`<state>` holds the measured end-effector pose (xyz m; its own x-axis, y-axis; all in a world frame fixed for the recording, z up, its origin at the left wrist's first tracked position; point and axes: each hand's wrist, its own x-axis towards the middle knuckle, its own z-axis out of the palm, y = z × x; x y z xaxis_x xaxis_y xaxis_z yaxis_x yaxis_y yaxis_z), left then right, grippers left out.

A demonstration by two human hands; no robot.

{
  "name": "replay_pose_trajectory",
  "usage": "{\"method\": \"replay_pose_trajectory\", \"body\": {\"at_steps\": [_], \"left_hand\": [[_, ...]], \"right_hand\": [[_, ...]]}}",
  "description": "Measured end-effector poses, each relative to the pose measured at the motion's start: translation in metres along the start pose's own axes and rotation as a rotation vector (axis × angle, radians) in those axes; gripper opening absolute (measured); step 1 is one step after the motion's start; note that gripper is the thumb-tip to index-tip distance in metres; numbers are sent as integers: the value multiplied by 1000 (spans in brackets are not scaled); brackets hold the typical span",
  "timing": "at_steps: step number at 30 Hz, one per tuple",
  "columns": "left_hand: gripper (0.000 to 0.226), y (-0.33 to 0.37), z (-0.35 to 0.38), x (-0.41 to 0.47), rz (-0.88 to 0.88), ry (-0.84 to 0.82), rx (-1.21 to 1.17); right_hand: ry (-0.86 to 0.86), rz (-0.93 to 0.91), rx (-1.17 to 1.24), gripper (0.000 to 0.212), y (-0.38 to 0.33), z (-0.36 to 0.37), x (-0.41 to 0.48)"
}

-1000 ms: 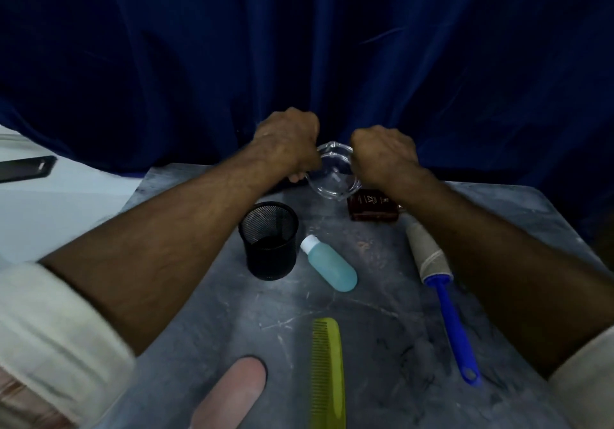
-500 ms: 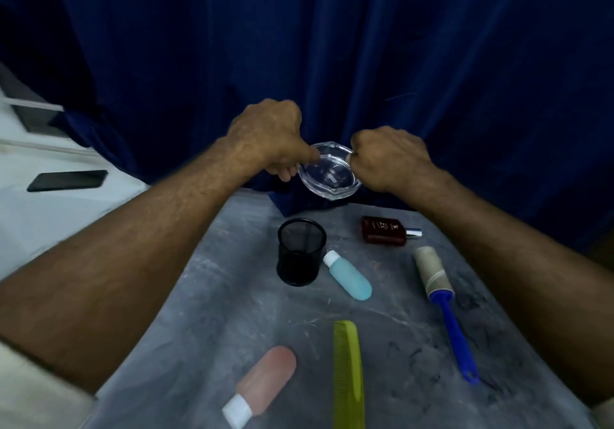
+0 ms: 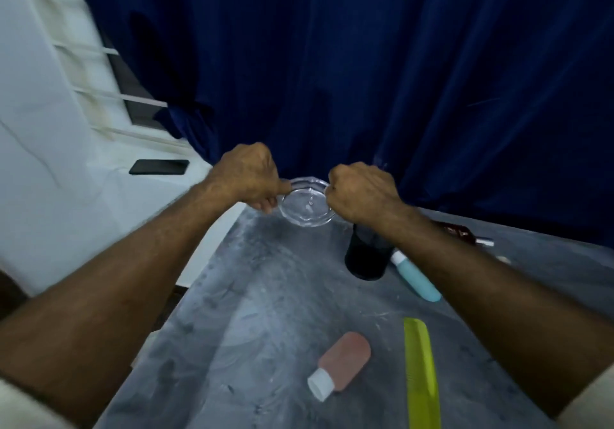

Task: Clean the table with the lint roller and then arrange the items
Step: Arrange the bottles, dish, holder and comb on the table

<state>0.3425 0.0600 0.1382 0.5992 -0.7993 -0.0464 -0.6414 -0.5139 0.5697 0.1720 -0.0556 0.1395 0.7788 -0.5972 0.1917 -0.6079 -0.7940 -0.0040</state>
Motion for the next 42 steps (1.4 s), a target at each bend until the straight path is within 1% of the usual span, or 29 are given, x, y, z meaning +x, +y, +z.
{"method": "replay_pose_trajectory", "body": {"at_steps": [4, 7, 9, 12, 18, 36, 39, 41, 42], "left_hand": [[29, -43, 25, 0, -80, -42, -69], [29, -59, 51, 0, -127, -50, -101], [28, -63, 66, 3, -146, -34, -62], [29, -66, 80, 8, -165, 2, 4], [31, -78, 92, 20, -178, 44, 18], [33, -77, 105, 23, -205, 134, 1], [48, -75, 99, 21, -241, 88, 13], [55, -74, 93, 17, -234, 144, 50], [53, -72, 91, 12, -209, 210, 59]], "right_hand": [[-42, -53, -63, 30, -24, 42, 10], [-140, -53, -139, 38, -32, 72, 17], [-196, -47, -189, 40, -33, 90, 20], [-231, -50, -201, 40, -32, 107, 26], [-242, -34, -96, 42, -29, 124, 36], [-226, 17, -29, 35, -28, 129, 36], [-153, 6, -50, 33, -27, 120, 33], [-33, -15, -6, 32, -25, 104, 27], [47, -33, 33, 31, -22, 93, 21]]}}
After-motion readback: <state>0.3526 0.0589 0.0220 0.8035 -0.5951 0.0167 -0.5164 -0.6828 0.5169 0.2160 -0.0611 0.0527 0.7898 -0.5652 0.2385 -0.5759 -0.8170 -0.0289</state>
